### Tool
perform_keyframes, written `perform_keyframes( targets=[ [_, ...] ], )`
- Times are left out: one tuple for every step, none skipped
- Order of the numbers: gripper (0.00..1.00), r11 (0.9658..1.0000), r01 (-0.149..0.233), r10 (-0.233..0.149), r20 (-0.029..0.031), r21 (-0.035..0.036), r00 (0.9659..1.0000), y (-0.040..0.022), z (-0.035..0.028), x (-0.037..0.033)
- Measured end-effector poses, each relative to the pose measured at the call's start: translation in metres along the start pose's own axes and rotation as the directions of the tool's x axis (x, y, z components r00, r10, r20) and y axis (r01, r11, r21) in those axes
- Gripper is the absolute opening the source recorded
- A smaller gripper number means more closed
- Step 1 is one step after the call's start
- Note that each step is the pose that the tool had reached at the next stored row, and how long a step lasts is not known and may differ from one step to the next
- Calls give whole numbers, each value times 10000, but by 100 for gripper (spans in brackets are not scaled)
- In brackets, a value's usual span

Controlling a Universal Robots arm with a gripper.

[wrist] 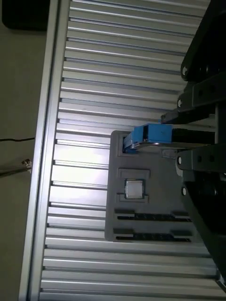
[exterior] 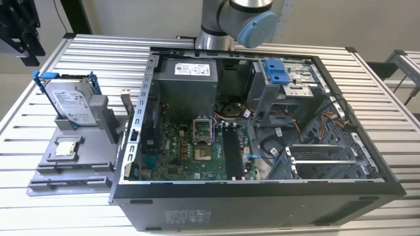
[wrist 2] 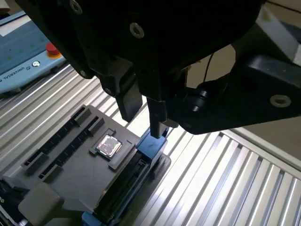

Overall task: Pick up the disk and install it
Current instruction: 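Pick up the disk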

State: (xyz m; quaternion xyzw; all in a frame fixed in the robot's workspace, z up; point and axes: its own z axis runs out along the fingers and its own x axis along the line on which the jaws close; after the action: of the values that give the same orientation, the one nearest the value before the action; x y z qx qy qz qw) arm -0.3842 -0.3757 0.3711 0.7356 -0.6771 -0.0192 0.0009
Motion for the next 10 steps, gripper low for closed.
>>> perform_keyframes(
  targets=[
    [100,10000,0,0,-1,0,10000,0,0,0],
    [100,10000,0,0,-1,1,10000,0,0,0],
    [100,10000,0,0,-1,0,10000,0,0,0],
    [100,10000,0,0,-1,0,10000,0,0,0],
    [100,10000,0,0,-1,0,10000,0,0,0],
    [100,10000,0,0,-1,1,10000,0,0,0],
    [100,10000,0,0,-1,0,10000,0,0,0],
    [100,10000,0,0,-1,0,10000,0,0,0],
    [100,10000,0,0,-1,0,10000,0,0,0],
    [100,10000,0,0,-1,1,10000,0,0,0]
  ],
)
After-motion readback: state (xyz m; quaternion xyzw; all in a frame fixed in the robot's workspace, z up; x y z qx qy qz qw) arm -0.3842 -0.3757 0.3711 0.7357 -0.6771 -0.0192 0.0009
